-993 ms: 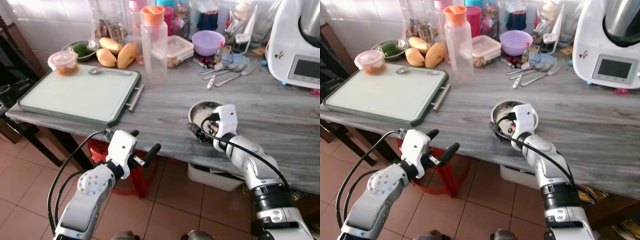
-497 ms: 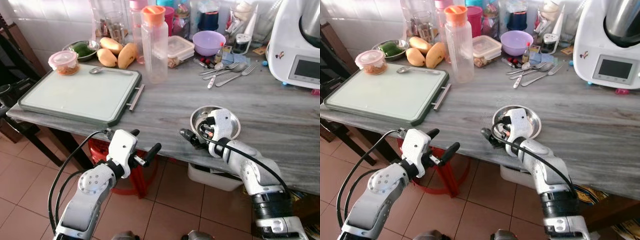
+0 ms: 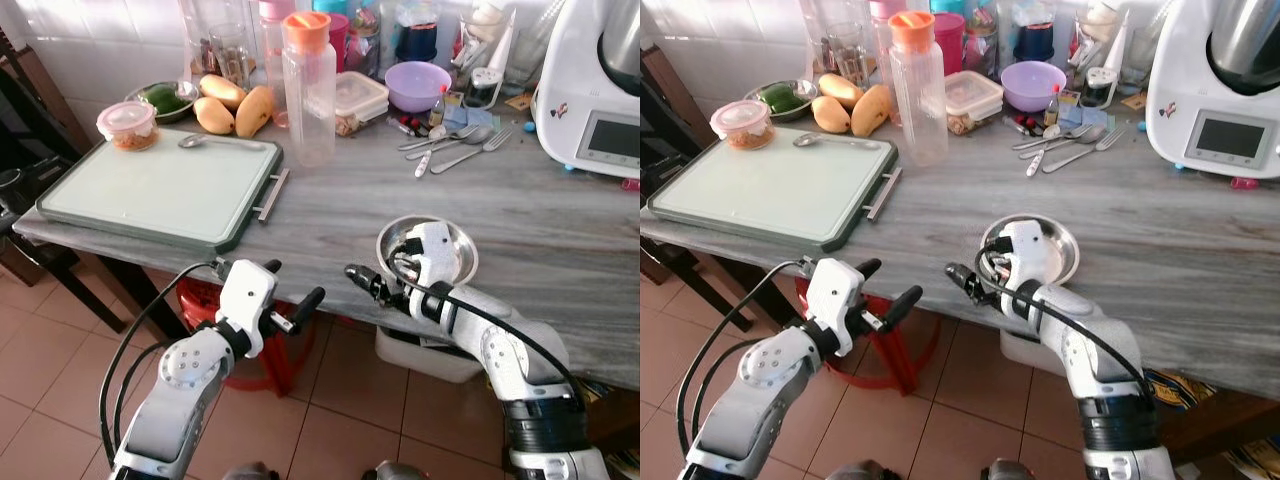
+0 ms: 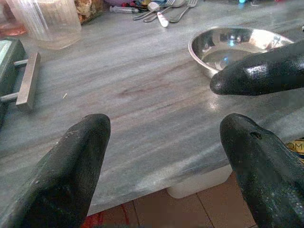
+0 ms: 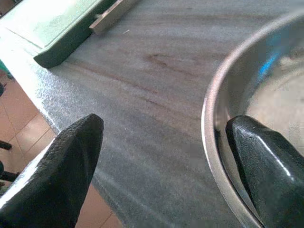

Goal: Setting the table

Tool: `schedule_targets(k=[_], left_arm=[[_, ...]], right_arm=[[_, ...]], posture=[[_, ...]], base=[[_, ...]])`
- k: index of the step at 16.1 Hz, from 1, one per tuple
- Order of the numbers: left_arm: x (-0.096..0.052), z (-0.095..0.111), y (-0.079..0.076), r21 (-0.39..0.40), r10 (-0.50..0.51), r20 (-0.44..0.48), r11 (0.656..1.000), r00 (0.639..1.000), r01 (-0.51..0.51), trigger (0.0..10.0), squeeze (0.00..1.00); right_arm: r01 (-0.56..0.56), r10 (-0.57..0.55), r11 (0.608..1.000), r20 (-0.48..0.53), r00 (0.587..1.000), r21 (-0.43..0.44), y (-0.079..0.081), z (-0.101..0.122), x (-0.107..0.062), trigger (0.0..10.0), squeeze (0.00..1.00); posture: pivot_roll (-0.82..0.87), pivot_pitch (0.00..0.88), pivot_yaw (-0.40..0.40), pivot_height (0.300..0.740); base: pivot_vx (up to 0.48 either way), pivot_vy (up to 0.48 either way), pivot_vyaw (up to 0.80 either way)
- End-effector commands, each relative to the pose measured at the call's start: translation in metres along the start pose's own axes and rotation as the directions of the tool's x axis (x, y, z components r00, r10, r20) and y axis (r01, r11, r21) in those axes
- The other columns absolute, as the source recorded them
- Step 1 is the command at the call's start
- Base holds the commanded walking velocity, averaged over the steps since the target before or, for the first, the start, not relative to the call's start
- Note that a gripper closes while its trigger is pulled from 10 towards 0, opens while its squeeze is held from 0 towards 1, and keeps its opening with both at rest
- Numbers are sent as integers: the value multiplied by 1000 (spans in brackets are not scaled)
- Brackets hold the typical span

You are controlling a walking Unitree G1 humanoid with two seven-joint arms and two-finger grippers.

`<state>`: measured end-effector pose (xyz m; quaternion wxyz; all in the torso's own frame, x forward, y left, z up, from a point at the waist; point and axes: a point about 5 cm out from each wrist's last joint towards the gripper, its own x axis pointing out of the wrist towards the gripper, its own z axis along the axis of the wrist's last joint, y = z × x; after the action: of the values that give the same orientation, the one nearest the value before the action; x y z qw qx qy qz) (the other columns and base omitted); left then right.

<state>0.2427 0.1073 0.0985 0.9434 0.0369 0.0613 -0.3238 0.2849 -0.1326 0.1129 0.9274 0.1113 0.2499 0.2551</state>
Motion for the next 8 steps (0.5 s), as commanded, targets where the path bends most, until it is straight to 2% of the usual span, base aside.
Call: schedule_targets(k=[1,2,8], left_arm=[[1,-2,0,8,-6,-14,1000,1000,6,10000,0],[1,-2,-1,8,-8,-15,1000,1000,9,10000,0],[1,-2,-1,5,-11,-14,1000,1000,11,10000,0]], right_arm=[[5,-5,1000,10,1000,22,1,3,-3,10000,863],[1,-1,999,5,1000,54,1,4,-3,10000,859],[-20,19,996,18,1000,85,10,8,-4,10000,863]], posture=[[-41,0,56,740],[-42,0,56,740],[-44,0,57,740]], base=[[0,0,0],[0,0,0],[0,0,0]])
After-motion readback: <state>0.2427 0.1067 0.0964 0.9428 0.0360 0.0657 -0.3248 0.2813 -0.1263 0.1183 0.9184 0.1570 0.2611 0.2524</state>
